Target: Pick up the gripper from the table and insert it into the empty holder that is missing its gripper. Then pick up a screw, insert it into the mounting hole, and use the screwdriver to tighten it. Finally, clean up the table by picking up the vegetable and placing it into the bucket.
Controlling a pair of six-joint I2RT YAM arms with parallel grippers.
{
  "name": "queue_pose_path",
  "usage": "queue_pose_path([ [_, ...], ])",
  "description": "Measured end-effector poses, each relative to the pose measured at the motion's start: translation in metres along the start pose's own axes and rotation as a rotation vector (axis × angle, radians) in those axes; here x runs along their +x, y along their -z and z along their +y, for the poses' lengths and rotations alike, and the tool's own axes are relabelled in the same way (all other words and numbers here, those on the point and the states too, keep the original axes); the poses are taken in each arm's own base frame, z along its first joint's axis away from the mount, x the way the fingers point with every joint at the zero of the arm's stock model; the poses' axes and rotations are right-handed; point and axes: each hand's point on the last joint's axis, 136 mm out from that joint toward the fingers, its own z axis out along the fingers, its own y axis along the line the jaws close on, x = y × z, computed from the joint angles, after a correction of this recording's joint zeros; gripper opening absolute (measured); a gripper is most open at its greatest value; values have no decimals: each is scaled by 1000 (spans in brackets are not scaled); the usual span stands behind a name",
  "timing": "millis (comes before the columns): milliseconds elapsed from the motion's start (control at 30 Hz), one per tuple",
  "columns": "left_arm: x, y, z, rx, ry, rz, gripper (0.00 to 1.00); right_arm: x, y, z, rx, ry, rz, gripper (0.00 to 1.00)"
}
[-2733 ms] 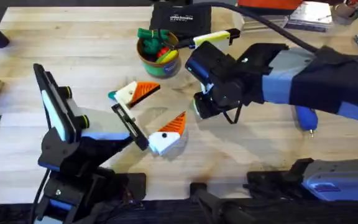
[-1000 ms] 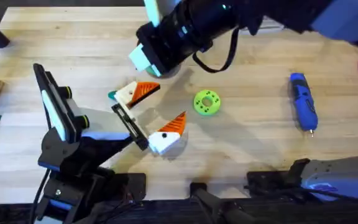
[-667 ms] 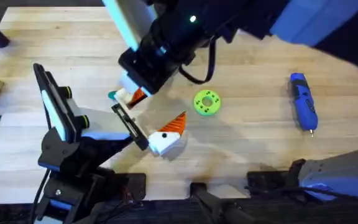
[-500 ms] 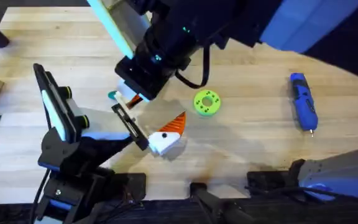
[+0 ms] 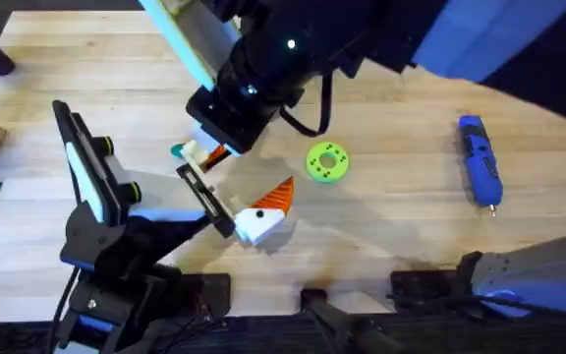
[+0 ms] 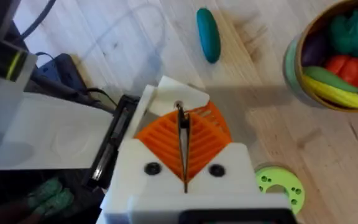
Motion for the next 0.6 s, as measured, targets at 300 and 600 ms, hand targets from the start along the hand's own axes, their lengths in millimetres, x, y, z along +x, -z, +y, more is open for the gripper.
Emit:
queue_pose_path([
  [300,0,0,0,0,0,0,985,4,-12,3,-5,11,30,7],
  [600,0,0,0,0,1,1,985,5,-15,2,-2,10,38,7],
])
